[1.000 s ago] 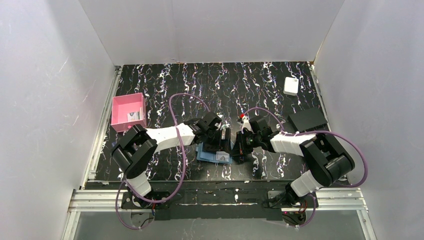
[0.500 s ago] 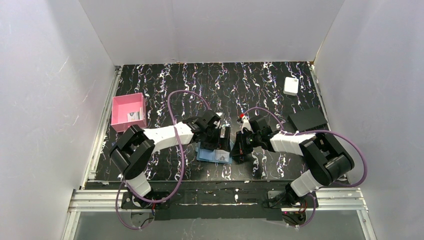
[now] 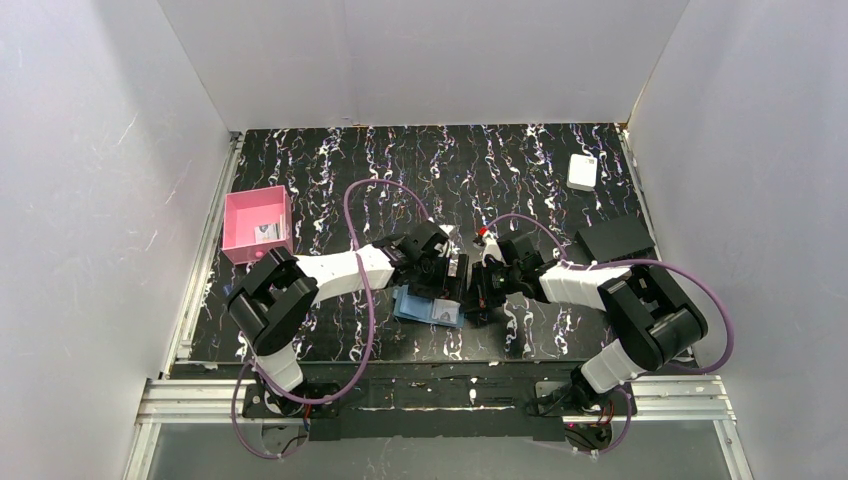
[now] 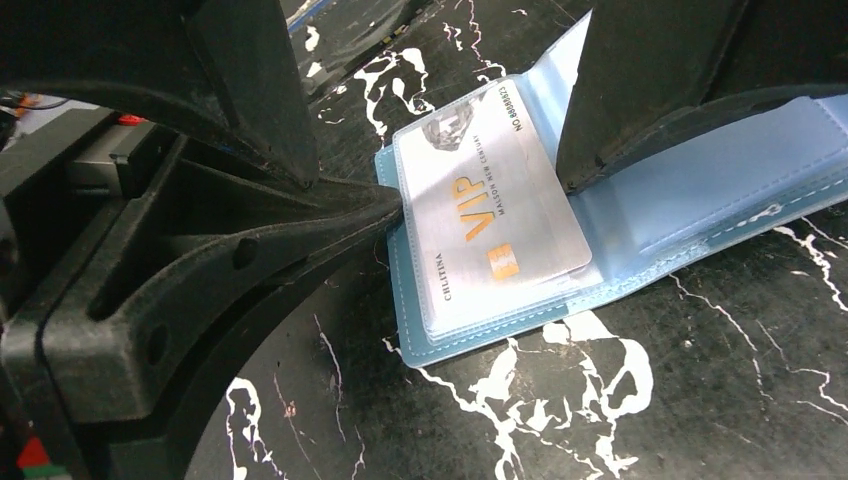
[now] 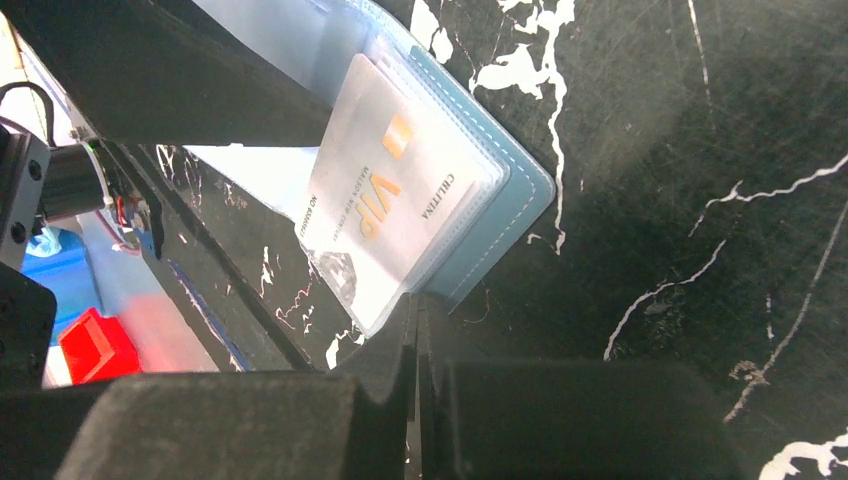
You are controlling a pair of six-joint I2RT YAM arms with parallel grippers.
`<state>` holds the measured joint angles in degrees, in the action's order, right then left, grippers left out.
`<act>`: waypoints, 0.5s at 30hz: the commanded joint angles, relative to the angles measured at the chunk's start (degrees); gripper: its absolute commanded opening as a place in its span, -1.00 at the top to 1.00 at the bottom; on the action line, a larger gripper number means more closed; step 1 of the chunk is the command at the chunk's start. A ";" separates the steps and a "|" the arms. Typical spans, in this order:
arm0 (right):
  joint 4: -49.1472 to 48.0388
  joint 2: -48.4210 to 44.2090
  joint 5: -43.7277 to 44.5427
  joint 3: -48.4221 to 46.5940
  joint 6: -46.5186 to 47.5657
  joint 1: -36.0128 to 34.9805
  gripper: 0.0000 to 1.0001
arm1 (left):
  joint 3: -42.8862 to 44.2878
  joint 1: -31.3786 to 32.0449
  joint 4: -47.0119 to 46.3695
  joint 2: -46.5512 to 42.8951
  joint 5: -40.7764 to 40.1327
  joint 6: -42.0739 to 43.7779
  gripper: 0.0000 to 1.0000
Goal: Put the credit cards into the card holder
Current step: Insert the credit card into the card holder.
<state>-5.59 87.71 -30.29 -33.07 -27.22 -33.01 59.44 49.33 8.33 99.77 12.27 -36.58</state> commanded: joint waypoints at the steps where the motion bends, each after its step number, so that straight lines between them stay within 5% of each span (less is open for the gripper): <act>1: 0.28 1.62 2.55 -1.33 1.06 -0.46 0.93 | 2.86 3.63 -2.16 0.06 1.45 1.54 -0.71; 7: 2.82 -0.92 5.95 -1.61 1.46 -0.38 0.93 | -0.02 3.76 -5.80 0.26 4.33 -1.45 -0.71; 15: 9.60 -3.61 10.26 -3.62 3.71 0.01 0.85 | 1.70 0.57 2.21 -5.35 2.54 -0.77 -0.84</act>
<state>-1.45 86.30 -27.44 -33.97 -26.85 -33.04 59.61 50.75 7.46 99.69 11.12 -36.15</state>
